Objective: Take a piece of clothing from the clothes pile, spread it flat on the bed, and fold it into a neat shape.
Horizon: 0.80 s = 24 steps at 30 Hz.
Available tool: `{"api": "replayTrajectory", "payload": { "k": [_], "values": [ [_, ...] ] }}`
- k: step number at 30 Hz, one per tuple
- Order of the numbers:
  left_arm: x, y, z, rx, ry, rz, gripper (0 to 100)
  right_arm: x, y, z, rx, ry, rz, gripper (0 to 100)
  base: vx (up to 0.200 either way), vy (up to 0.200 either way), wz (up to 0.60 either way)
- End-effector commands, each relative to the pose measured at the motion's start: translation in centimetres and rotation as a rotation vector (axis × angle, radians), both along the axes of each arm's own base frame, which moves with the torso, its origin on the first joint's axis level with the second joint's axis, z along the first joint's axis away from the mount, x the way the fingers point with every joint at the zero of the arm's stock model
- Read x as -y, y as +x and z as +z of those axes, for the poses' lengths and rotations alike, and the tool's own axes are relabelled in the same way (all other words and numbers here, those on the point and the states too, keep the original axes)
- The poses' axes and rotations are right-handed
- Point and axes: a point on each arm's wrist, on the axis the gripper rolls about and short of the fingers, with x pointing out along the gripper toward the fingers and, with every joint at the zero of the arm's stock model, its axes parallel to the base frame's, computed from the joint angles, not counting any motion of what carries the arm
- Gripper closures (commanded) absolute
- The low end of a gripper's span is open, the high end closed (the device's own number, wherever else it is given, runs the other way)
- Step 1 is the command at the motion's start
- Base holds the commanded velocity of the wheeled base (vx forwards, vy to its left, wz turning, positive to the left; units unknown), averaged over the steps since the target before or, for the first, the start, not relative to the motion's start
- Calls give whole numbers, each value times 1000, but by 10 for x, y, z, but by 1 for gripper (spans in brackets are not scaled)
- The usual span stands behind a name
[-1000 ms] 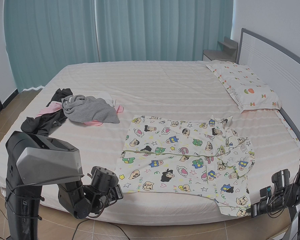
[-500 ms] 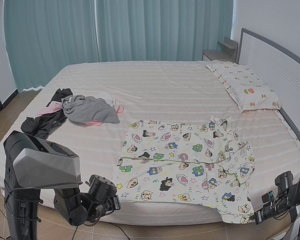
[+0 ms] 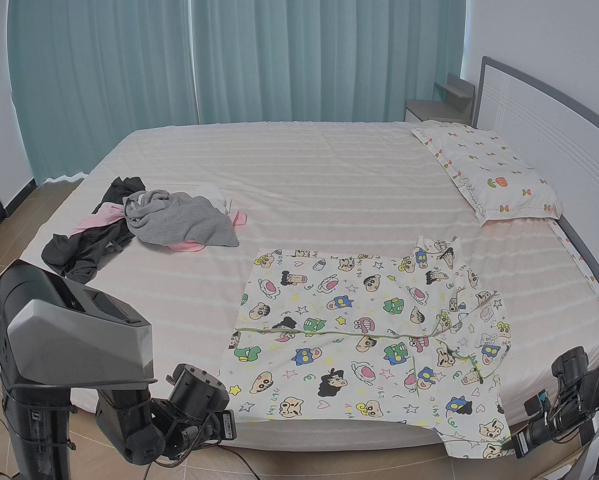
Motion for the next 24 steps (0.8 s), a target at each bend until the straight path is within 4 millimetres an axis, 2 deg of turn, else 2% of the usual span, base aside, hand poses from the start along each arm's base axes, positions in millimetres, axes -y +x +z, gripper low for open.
{"api": "replayTrajectory", "payload": {
  "k": [1,9,16,24],
  "values": [
    [1,2,7,26,-17,1,100,1,-4,3,15,-4,-9,100,0,0,0],
    [8,19,43,164,-109,19,100,5,-7,31,214,8,-37,100,0,0,0],
    [13,42,54,159,-102,61,100,13,3,47,342,39,-67,100,0,0,0],
    [22,69,67,150,-103,88,100,19,34,63,439,158,-156,100,0,0,0]
  ]
}}
